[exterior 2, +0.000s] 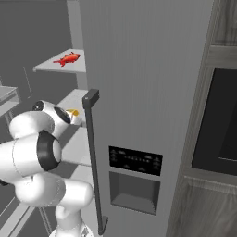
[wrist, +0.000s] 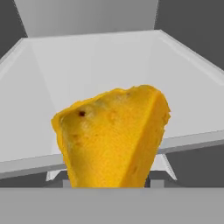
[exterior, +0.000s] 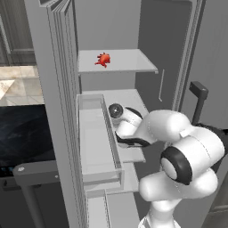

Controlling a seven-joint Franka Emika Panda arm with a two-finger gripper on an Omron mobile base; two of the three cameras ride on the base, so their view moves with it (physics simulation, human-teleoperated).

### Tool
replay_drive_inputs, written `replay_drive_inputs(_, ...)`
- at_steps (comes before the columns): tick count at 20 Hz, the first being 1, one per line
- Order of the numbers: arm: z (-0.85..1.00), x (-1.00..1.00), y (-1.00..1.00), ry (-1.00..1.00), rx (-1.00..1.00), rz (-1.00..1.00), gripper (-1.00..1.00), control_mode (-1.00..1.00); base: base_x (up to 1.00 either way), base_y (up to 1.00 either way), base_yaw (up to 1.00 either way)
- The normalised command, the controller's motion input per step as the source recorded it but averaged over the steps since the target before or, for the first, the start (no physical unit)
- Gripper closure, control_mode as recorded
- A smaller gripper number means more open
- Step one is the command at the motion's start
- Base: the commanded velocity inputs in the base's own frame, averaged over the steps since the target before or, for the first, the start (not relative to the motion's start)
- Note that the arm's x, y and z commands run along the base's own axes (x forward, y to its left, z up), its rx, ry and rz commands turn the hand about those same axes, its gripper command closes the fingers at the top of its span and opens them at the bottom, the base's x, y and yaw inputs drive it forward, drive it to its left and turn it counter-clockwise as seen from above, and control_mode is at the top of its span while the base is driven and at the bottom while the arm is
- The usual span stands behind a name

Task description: Take the cheese, fish, and potato from the fridge and place them on the plate on the dining counter to create an appetizer plate.

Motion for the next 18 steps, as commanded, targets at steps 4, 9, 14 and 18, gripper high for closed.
replay_drive_inputs(4, 0.72, -0.89, 0.0, -0.01, 0.0, 0.0, 1.0, -1.0, 0.0, 0.0, 0.0)
replay_drive_inputs(9, 0.99, -0.73, -0.09, 0.0, 0.0, 0.05, 1.0, -1.0, 0.0, 0.0, 0.0)
replay_drive_inputs(14, 1.0, -0.75, -0.22, 0.0, 0.0, 0.06, 1.0, -1.0, 0.0, 0.0, 0.0)
replay_drive_inputs(18, 0.63, -0.76, -0.06, 0.05, 0.0, 0.1, 1.0, -1.0, 0.0, 0.0, 0.0)
